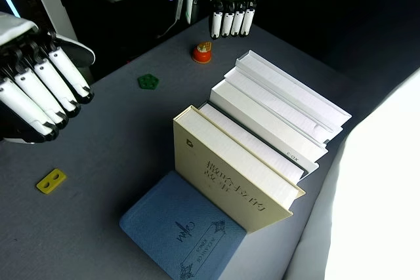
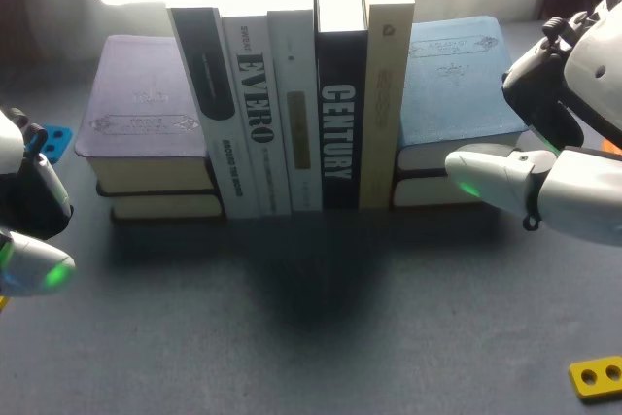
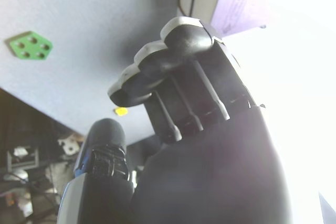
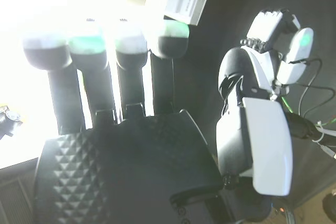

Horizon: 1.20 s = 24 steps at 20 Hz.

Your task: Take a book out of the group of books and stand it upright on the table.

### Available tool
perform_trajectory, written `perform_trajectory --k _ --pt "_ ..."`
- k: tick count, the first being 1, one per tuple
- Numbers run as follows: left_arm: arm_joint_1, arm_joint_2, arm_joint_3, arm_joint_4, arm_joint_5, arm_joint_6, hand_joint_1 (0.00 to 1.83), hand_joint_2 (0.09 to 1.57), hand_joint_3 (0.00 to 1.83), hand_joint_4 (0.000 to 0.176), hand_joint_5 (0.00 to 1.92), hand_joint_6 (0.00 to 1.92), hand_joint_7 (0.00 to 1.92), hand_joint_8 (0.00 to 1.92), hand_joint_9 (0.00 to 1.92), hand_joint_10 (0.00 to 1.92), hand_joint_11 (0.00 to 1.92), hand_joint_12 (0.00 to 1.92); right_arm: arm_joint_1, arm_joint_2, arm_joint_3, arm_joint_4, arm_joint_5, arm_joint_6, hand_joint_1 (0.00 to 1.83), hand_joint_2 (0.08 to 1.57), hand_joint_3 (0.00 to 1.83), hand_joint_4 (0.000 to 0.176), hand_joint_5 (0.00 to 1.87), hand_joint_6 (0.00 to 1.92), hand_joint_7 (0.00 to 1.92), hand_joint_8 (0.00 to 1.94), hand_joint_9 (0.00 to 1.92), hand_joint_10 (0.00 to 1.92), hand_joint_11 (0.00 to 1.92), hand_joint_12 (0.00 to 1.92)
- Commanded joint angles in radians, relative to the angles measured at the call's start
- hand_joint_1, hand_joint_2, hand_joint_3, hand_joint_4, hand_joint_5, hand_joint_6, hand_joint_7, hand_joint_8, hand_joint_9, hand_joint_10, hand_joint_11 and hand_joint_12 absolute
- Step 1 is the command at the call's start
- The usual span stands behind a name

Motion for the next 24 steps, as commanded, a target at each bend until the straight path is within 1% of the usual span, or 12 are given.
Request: perform_trajectory --k 1,2,3,5,7,11,14,17,20,21,23,24 --pt "-0.006 -0.002 0.007 0.009 0.073 -0.001 0.12 1.3 0.18 0.01 0.14 0.13 0.22 0.06 0.17 0.2 0.0 0.8 0.015 0.003 -0.003 -0.044 0.1 -0.009 0.0 1.1 0.22 0.0 0.11 0.16 0.11 0.07 0.07 0.12 0.0 0.59" --pt "-0.005 -0.003 0.011 0.009 0.073 -0.001 0.12 1.3 0.18 0.01 0.14 0.13 0.22 0.06 0.17 0.2 0.0 0.8 0.017 0.002 -0.003 -0.044 0.1 -0.014 0.0 1.1 0.22 0.0 0.11 0.16 0.11 0.07 0.07 0.12 0.0 0.59" --pt "-0.005 -0.003 0.014 0.009 0.073 -0.001 0.08 1.39 0.02 0.016 0.17 0.03 0.24 0.0 0.24 0.06 0.0 0.8 0.021 0.0 -0.003 -0.044 0.101 -0.022 0.0 1.18 0.06 0.0 0.14 0.05 0.14 0.01 0.1 0.05 0.0 0.6" --pt "-0.005 -0.003 0.012 0.009 0.073 -0.001 0.05 1.39 0.01 0.025 0.14 0.0 0.19 0.0 0.21 0.01 0.0 0.67 0.036 -0.011 -0.003 -0.044 0.121 -0.039 0.0 1.22 0.01 0.0 0.1 0.01 0.07 0.01 0.03 0.02 0.0 0.21" --pt "-0.006 -0.003 0.005 0.009 0.073 -0.001 0.06 1.38 0.0 0.026 0.14 0.0 0.18 0.0 0.21 0.01 0.0 0.68 0.075 -0.035 0.003 0.001 0.124 -0.069 0.0 1.22 0.01 0.0 0.07 0.0 0.04 0.0 0.01 0.01 0.0 0.02" --pt "-0.006 -0.002 0.001 0.009 0.073 -0.001 0.11 1.34 0.0 0.039 0.15 0.0 0.2 0.0 0.22 0.0 0.0 0.75 0.122 -0.072 0.05 0.066 0.109 -0.03 0.0 1.23 0.01 0.0 0.11 0.02 0.06 0.01 0.03 0.02 0.0 0.0" --pt "-0.008 -0.002 0.008 0.009 0.073 -0.001 0.08 1.34 0.0 0.038 0.13 0.0 0.19 0.0 0.21 0.01 0.0 0.72 0.119 -0.107 0.083 0.066 0.175 -0.01 0.0 1.21 0.0 0.0 0.1 0.01 0.05 0.0 0.04 0.02 0.02 0.01" --pt "-0.007 -0.003 0.014 0.009 0.073 -0.001 0.01 1.35 0.0 0.06 0.06 0.0 0.12 0.0 0.17 0.0 0.0 0.68 0.109 -0.14 0.09 0.066 0.202 -0.005 0.0 1.19 0.0 0.0 0.12 0.02 0.06 0.01 0.02 0.01 0.02 0.02" --pt "-0.003 -0.003 0.023 0.009 0.073 -0.001 0.02 1.35 0.0 0.049 0.06 0.0 0.13 0.0 0.16 0.0 0.0 0.6 0.095 -0.198 0.104 0.066 0.271 -0.004 0.0 1.18 0.0 0.0 0.12 0.01 0.06 0.0 0.03 0.01 0.03 0.03" --pt "-0.002 -0.003 0.025 0.009 0.073 -0.001 0.08 1.34 0.0 0.04 0.06 0.0 0.13 0.0 0.15 0.0 0.0 0.55 0.093 -0.22 0.114 0.066 0.285 -0.004 0.0 1.17 0.0 0.0 0.18 0.01 0.08 0.0 0.03 0.0 0.0 0.16" --pt "-0.002 -0.003 0.022 0.009 0.073 -0.001 0.12 1.34 0.0 0.047 0.09 0.01 0.14 0.0 0.16 0.0 0.0 0.51 0.092 -0.266 0.141 0.065 0.303 0.0 0.0 1.16 0.0 0.0 0.16 0.0 0.09 0.0 0.01 0.0 0.0 0.18" --pt "-0.002 -0.003 0.019 0.009 0.073 -0.001 0.11 1.34 0.0 0.046 0.11 0.01 0.16 0.01 0.19 0.01 0.0 0.62 0.09 -0.292 0.159 0.051 0.308 0.014 0.0 1.17 0.0 0.0 0.16 0.01 0.1 0.0 0.0 0.0 0.0 0.14"
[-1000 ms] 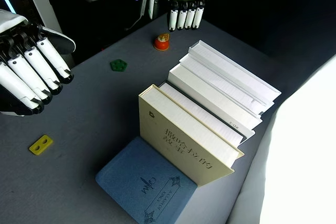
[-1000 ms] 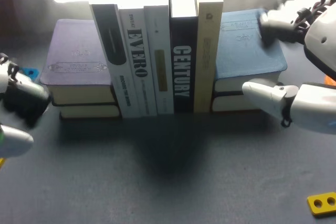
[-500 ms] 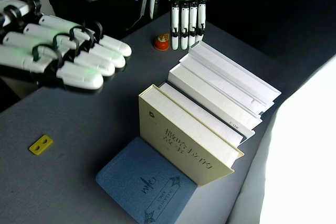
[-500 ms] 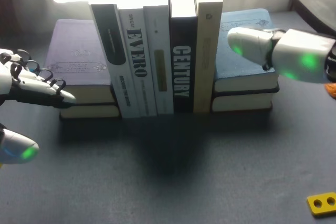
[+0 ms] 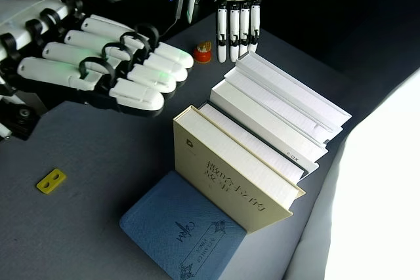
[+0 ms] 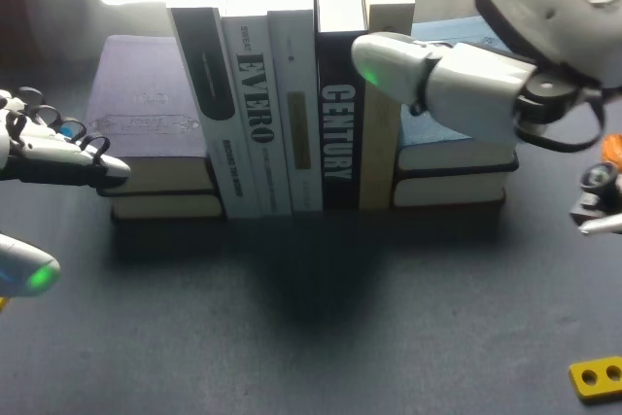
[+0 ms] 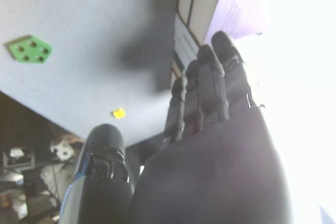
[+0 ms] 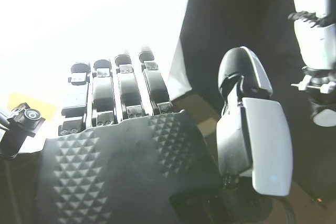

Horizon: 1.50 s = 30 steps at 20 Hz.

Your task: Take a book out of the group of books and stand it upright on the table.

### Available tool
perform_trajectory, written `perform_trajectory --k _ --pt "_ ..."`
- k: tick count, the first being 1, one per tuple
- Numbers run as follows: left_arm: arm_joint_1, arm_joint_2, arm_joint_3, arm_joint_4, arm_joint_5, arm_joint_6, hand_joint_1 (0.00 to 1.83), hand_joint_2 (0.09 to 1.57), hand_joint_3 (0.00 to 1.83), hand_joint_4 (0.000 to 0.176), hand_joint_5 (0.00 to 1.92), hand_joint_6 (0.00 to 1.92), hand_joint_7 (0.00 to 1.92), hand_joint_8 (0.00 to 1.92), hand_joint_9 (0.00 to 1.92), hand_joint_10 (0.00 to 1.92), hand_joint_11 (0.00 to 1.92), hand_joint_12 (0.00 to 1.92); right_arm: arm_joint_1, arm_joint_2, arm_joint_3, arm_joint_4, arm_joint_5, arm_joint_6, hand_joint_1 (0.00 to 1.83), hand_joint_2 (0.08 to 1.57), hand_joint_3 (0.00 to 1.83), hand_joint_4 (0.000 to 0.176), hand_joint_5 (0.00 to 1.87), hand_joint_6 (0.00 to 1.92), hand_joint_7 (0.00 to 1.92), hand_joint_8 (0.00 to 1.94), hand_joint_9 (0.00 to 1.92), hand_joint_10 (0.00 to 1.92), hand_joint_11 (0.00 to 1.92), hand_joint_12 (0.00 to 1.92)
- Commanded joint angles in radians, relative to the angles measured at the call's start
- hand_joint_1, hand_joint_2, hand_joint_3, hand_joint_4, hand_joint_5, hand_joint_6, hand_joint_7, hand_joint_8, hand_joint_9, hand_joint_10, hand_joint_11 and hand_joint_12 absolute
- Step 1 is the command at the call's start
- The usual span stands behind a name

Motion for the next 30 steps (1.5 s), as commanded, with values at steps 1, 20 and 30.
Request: perform_trajectory --k 1,20,30 --pt "-0.007 -0.003 -0.005 0.008 0.075 -0.001 0.11 1.34 0.0 0.046 0.11 0.01 0.17 0.0 0.19 0.01 0.0 0.65 0.005 -0.011 0.008 -0.078 0.096 0.008 0.0 1.18 0.0 0.0 0.16 0.01 0.1 0.0 0.0 0.0 0.0 0.13" --pt "-0.005 -0.003 -0.002 0.008 0.076 -0.001 0.02 1.36 0.0 0.027 0.09 0.0 0.16 0.0 0.2 0.0 0.0 0.65 -0.08 -0.241 0.196 -0.159 0.157 0.041 0.0 1.21 0.0 0.016 0.72 0.11 0.12 0.0 0.0 0.0 0.0 0.0" --pt "-0.002 -0.004 0.009 0.008 0.076 -0.001 0.0 1.37 0.0 0.027 0.1 0.0 0.16 0.0 0.2 0.0 0.0 0.66 -0.108 -0.195 0.139 -0.164 0.146 0.021 0.0 1.22 0.0 0.0 0.76 0.1 0.1 0.0 0.0 0.0 0.0 0.0"
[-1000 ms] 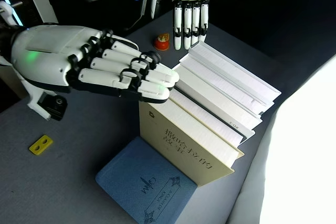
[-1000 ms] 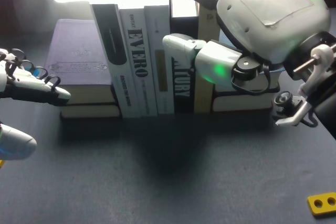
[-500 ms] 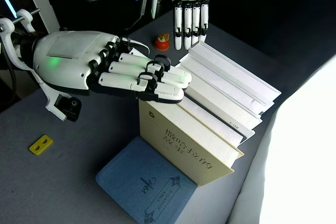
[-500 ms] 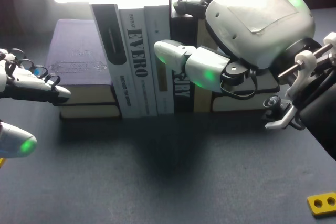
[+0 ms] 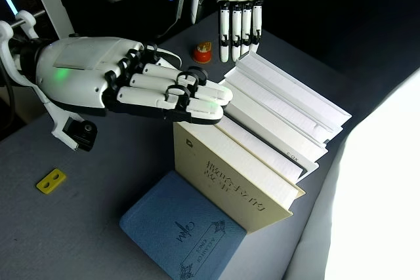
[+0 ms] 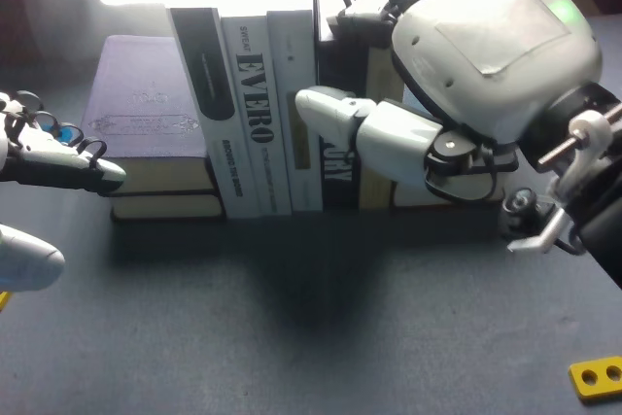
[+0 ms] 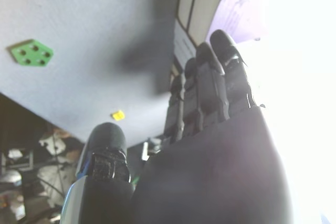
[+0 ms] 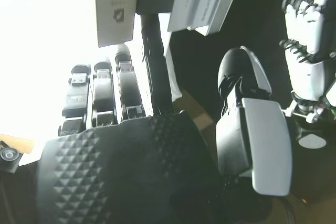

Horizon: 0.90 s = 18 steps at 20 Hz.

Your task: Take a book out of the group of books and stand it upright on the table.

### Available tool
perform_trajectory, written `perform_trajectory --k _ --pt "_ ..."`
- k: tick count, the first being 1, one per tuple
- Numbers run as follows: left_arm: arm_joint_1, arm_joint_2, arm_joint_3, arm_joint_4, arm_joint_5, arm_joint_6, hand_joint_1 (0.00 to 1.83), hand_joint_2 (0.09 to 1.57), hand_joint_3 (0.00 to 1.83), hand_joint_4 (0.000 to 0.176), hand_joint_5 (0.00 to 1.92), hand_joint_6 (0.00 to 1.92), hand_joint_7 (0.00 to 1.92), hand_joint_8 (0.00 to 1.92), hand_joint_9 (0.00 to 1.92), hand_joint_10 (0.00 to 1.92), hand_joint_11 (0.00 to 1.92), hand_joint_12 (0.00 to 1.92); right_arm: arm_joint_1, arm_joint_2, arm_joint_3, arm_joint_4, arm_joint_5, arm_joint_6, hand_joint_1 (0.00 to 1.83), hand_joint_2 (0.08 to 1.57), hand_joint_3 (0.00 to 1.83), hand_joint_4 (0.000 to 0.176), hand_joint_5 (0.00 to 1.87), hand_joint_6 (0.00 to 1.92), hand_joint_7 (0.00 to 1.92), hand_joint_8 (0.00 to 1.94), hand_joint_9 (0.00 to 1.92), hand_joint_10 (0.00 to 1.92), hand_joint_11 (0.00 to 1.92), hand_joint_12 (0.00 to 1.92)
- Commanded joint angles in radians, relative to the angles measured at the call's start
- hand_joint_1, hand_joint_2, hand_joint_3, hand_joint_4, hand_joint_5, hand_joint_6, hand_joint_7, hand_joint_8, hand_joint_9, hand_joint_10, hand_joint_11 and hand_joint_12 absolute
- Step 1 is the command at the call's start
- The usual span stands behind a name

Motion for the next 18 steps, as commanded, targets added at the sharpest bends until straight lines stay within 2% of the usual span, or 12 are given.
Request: perform_trajectory --k 1,4,7,8,9,13,15,18 --pt "-0.009 -0.004 0.003 0.009 0.076 -0.001 0.0 1.37 0.0 0.025 0.11 0.0 0.16 0.0 0.2 0.0 0.0 0.67 0.0 0.009 -0.01 -0.049 0.062 -0.013 0.0 1.22 0.0 0.005 0.77 0.1 0.12 0.01 0.0 0.0 0.0 0.0" --pt "-0.009 -0.004 0.004 0.009 0.076 -0.001 0.02 1.36 0.0 0.027 0.12 0.01 0.17 0.0 0.2 0.0 0.0 0.66 0.0 0.039 -0.054 -0.049 0.063 -0.036 0.0 1.22 0.0 0.011 0.77 0.09 0.15 0.02 0.0 0.0 0.0 0.0" --pt "-0.009 -0.005 0.004 0.009 0.076 -0.001 0.0 1.36 0.0 0.02 0.12 0.0 0.17 0.0 0.2 0.0 0.0 0.6 -0.004 0.069 -0.101 -0.049 0.061 -0.061 0.0 1.21 0.0 0.005 0.78 0.09 0.13 0.0 0.0 0.0 0.0 0.0" --pt "-0.009 -0.005 0.004 0.009 0.076 -0.001 0.02 1.36 0.0 0.02 0.13 0.0 0.17 0.0 0.2 0.0 0.0 0.6 -0.01 0.081 -0.119 -0.05 0.057 -0.068 0.0 1.21 0.0 0.014 0.77 0.08 0.12 0.0 0.0 0.0 0.0 0.0" --pt "-0.009 -0.005 0.004 0.009 0.076 -0.001 0.04 1.35 0.0 0.02 0.13 0.0 0.18 0.0 0.21 0.01 0.0 0.65 -0.018 0.092 -0.136 -0.054 0.054 -0.079 0.0 1.2 0.0 0.0 0.77 0.08 0.16 0.02 0.0 0.0 0.0 0.0" --pt "-0.009 -0.005 0.005 0.009 0.076 -0.001 0.02 1.36 0.0 0.019 0.15 0.01 0.17 0.0 0.2 0.0 0.0 0.66 -0.042 0.14 -0.204 -0.105 0.019 -0.107 0.0 1.2 0.0 0.003 0.77 0.07 0.17 0.01 0.0 0.0 0.0 0.0" --pt "-0.009 -0.005 0.005 0.009 0.076 -0.001 0.05 1.35 0.0 0.021 0.16 0.01 0.18 0.0 0.21 0.0 0.0 0.66 -0.055 0.156 -0.232 -0.106 0.003 -0.142 0.0 1.2 0.0 0.0 0.76 0.07 0.18 0.01 0.0 0.0 0.0 0.0" --pt "-0.009 -0.005 0.006 0.009 0.076 -0.001 0.0 1.36 0.0 0.019 0.12 0.0 0.14 0.0 0.17 0.0 0.0 0.64 -0.073 0.185 -0.277 -0.106 -0.005 -0.192 0.0 1.22 0.0 0.003 0.78 0.07 0.19 0.02 0.0 0.0 0.0 0.0"
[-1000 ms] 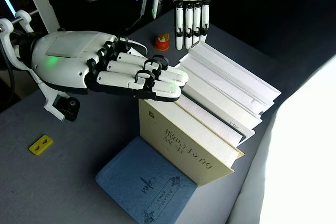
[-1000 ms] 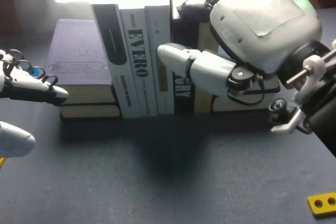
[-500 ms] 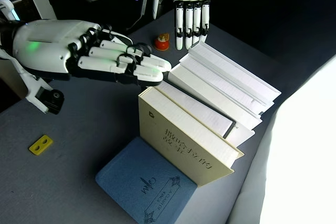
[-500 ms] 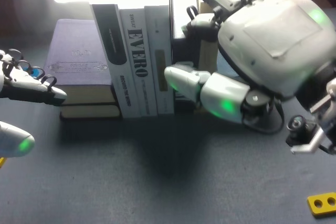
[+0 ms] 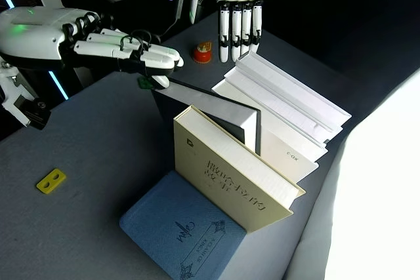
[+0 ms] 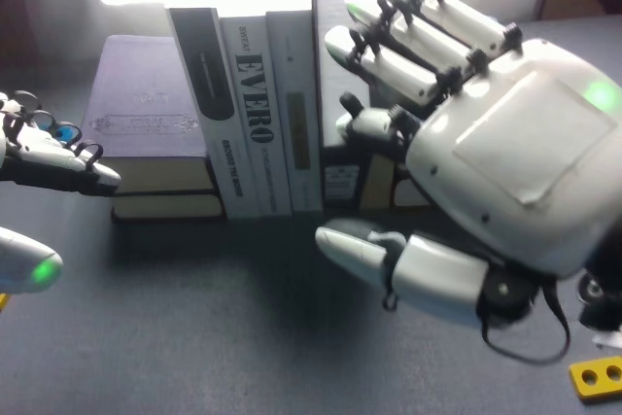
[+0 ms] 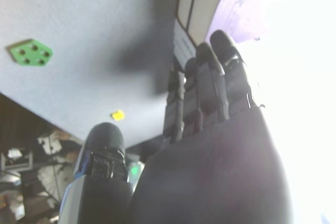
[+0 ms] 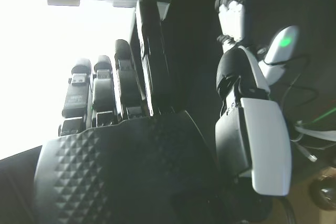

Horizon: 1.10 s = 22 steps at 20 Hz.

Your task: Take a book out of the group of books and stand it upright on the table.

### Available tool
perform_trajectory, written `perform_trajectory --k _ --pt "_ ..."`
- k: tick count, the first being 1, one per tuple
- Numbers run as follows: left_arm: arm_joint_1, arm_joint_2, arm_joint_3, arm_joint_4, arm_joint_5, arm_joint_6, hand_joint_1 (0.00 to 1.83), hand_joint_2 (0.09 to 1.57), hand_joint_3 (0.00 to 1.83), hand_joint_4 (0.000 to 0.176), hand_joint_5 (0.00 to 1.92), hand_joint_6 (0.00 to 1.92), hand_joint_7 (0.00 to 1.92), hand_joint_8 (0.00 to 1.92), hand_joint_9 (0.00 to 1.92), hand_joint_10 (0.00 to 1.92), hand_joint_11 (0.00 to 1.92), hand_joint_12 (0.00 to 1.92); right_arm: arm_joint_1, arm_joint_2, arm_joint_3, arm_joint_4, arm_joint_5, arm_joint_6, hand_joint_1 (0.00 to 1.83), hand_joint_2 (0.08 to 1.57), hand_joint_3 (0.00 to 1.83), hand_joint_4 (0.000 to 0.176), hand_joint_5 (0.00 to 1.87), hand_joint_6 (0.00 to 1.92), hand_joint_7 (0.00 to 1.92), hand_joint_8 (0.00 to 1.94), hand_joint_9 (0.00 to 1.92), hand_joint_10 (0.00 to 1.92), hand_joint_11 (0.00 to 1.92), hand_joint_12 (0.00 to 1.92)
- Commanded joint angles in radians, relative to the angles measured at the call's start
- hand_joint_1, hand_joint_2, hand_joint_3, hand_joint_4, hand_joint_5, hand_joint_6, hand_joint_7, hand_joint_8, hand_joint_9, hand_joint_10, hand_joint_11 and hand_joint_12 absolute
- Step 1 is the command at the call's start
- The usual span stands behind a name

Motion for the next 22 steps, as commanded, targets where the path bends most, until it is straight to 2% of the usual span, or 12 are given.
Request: perform_trajectory --k 1,5,8,10,13,16,17,20,22 --pt "-0.009 -0.005 0.004 0.009 0.076 -0.001 0.0 1.36 0.0 0.019 0.12 0.0 0.14 0.0 0.18 0.0 0.0 0.63 0.002 0.007 -0.015 -0.057 0.065 -0.019 0.0 1.22 0.0 0.0 0.78 0.07 0.2 0.02 0.0 0.0 0.0 0.0" --pt "-0.008 -0.005 0.004 0.009 0.076 -0.001 0.01 1.36 0.0 0.024 0.13 0.0 0.15 0.0 0.18 0.0 0.0 0.65 -0.02 0.019 -0.043 -0.057 0.03 -0.046 0.0 1.21 0.0 0.004 0.76 0.06 0.18 0.01 0.0 0.0 0.0 0.0" --pt "-0.009 -0.005 0.004 0.009 0.076 -0.001 0.02 1.36 0.0 0.018 0.14 0.01 0.16 0.0 0.18 0.0 0.0 0.64 -0.047 0.02 -0.043 -0.057 -0.027 -0.084 0.0 1.21 0.0 0.0 0.77 0.06 0.17 0.0 0.0 0.0 0.0 0.0" --pt "-0.009 -0.005 0.005 0.009 0.076 -0.001 0.03 1.36 0.0 0.019 0.17 0.01 0.18 0.01 0.21 0.01 0.0 0.7 -0.064 0.02 -0.043 -0.057 -0.044 -0.106 0.0 1.22 0.0 0.0 0.8 0.06 0.17 0.0 0.0 0.0 0.0 0.0" --pt "-0.009 -0.005 0.005 0.009 0.076 -0.001 0.04 1.36 0.0 0.024 0.17 0.01 0.18 0.0 0.21 0.0 0.0 0.68 -0.084 0.021 -0.041 -0.057 -0.075 -0.133 0.0 1.21 0.0 0.0 0.79 0.06 0.19 0.01 0.0 0.0 0.0 0.0" --pt "-0.009 -0.005 0.004 0.009 0.076 -0.001 0.06 1.36 0.0 0.013 0.17 0.0 0.16 0.0 0.19 0.0 0.0 0.65 -0.091 0.021 -0.032 -0.057 -0.092 -0.134 0.0 1.21 0.0 0.0 0.77 0.05 0.17 0.0 0.0 0.0 0.0 0.0" --pt "-0.009 -0.005 0.004 0.009 0.076 -0.001 0.02 1.36 0.0 0.018 0.16 0.0 0.18 0.01 0.22 0.01 0.0 0.7 -0.094 0.021 -0.026 -0.057 -0.104 -0.134 0.0 1.22 0.0 0.0 0.78 0.05 0.19 0.01 0.0 0.0 0.0 0.0" --pt "-0.009 -0.006 0.004 0.009 0.076 -0.001 0.02 1.37 0.0 0.015 0.15 0.0 0.14 0.0 0.18 0.0 0.0 0.63 -0.115 0.018 -0.004 -0.057 -0.157 -0.134 0.0 1.2 0.0 0.0 0.79 0.05 0.16 0.01 0.0 0.0 0.0 0.0" --pt "-0.009 -0.006 0.004 0.009 0.076 -0.001 0.0 1.37 0.0 0.012 0.14 0.0 0.15 0.0 0.2 0.01 0.0 0.68 -0.128 0.011 0.012 -0.057 -0.172 -0.134 0.0 1.2 0.0 0.014 0.78 0.04 0.17 0.01 0.0 0.0 0.0 0.0"
